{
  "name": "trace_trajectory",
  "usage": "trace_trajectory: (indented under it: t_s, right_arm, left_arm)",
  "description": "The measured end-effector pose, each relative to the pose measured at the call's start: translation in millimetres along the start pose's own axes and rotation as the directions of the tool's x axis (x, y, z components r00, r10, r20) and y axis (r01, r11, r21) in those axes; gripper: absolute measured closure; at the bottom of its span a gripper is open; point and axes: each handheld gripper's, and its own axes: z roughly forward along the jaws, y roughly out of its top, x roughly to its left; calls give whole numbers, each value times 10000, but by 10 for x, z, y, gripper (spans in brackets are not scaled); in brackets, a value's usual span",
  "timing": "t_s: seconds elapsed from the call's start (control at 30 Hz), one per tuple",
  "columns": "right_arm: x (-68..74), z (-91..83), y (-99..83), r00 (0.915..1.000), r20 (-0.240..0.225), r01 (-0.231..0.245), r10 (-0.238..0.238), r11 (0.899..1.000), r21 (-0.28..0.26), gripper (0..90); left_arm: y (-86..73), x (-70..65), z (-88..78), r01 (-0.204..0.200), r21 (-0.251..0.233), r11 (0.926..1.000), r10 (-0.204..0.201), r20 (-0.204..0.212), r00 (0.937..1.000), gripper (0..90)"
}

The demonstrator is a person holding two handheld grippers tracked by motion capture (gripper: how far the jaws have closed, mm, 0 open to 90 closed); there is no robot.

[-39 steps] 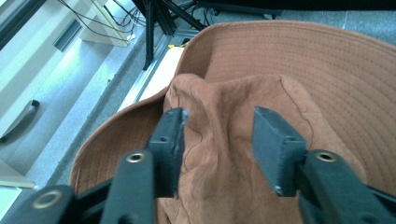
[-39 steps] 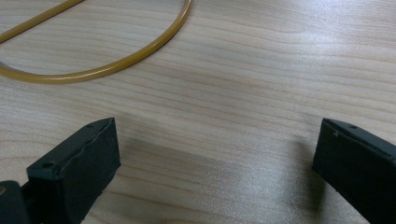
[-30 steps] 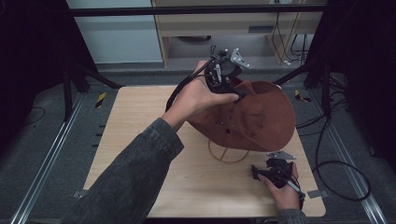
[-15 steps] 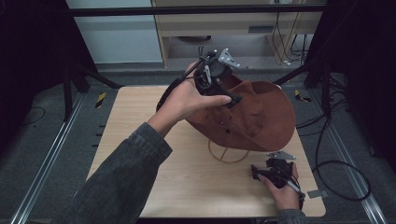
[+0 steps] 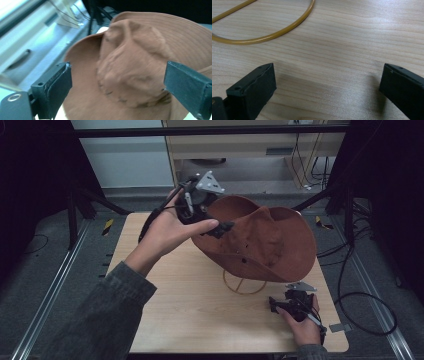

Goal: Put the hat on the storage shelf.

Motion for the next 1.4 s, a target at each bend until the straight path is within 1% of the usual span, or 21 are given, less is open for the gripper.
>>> trace_trajectory:
  t_s: [0.07, 0.13, 0.2, 0.3, 0.37, 0.4, 0.47, 0.53, 0.63, 0.77, 0.87, 0.9, 0.93, 1.0, 1.07, 1.13, 1.2, 1.23, 1.3, 1.37, 1.4]
  right_arm:
    - [0, -2, 1, 10000, -2, 2, -2, 10000, 15, 7]
    - [0, -2, 0, 10000, 1, 3, -3, 10000, 15, 7]
    - [0, -2, 0, 10000, -1, -5, 5, 10000, 16, 7]
    - [0, -2, 0, 10000, -2, -1, 1, 10000, 15, 7]
    - [0, -2, 0, 10000, 1, 1, -1, 10000, 15, 7]
    - [1, -2, 0, 10000, 3, 2, -2, 10000, 15, 7]
    - [4, -5, 1, 10000, -11, -33, 33, 10000, 33, 7]
    - [1, -3, 1, 10000, -19, 7, -7, 10000, -1, 7]
    - [2, -4, 1, 10000, -16, 8, -8, 10000, -1, 7]
    - [2, -4, 1, 10000, -14, 11, -11, 10000, -2, 7]
    - [4, -4, 0, 10000, -13, 10, -10, 10000, -2, 7]
    - [3, -4, 0, 10000, -15, 15, -15, 10000, -1, 7]
    - [4, -5, 0, 10000, -14, 16, -16, 10000, -3, 7]
    - [4, -5, 0, 10000, -14, 16, -16, 10000, -3, 7]
    - [4, -5, 0, 10000, -14, 15, -15, 10000, -3, 7]
    - [4, -5, 0, 10000, -13, 16, -16, 10000, -4, 7]
    - [4, -5, 0, 10000, -13, 15, -15, 10000, -3, 7]
    - [4, -5, 0, 10000, -14, 18, -18, 10000, -3, 7]
    - [4, -5, 0, 10000, -10, 16, -16, 10000, -3, 7]
    - [5, -5, 0, 10000, -8, 21, -21, 10000, -5, 7]
    - [5, -5, 0, 10000, -10, 20, -20, 10000, -5, 7]
  left_arm:
    - [-76, 38, -98, 92, 10, 10000, -92, -140, 9999, 74]
    - [-189, 92, -226, 136, 129, 9998, -131, -386, 9992, 73]
    - [-290, 136, -322, 308, 107, 9995, -302, -520, 9982, 72]
    - [-506, 211, -468, 540, 139, 9984, -530, -675, 9963, 69]
    - [-658, 257, -543, 522, 226, 9984, -496, -1037, 9934, 68]
    - [-724, 270, -558, 610, 185, 9980, -586, -1137, 9918, 68]
    - [-934, 327, -598, 970, 212, 9951, -939, -1183, 9885, 68]
    - [-1115, 353, -609, 1105, 347, 9933, -1048, -1361, 9851, 68]
    - [-1356, 353, -592, 1292, 597, 9898, -1184, -1579, 9803, 68]
    - [-1626, 320, -523, 1683, 619, 9838, -1580, -1444, 9768, 68]
    - [-1823, 301, -454, 1820, 697, 9808, -1710, -1400, 9753, 68]
    - [-1921, 287, -418, 1972, 728, 9777, -1862, -1346, 9732, 67]
    - [-1972, 277, -398, 2128, 787, 9739, -2016, -1299, 9708, 68]
    - [-2102, 265, -347, 2198, 933, 9711, -2075, -1256, 9701, 68]
    - [-2226, 248, -291, 2384, 1000, 9660, -2255, -1253, 9662, 67]
    - [-2355, 227, -232, 2554, 1015, 9615, -2437, -1143, 9631, 66]
    - [-2450, 211, -191, 2596, 1120, 9592, -2475, -1110, 9625, 65]
    - [-2504, 198, -165, 2630, 1063, 9589, -2520, -1066, 9618, 64]
    - [-2617, 171, -117, 2648, 1043, 9586, -2568, -840, 9628, 62]
    - [-2733, 138, -63, 2618, 1164, 9581, -2533, -829, 9638, 59]
    - [-2792, 125, -35, 2665, 1242, 9558, -2585, -766, 9630, 59]
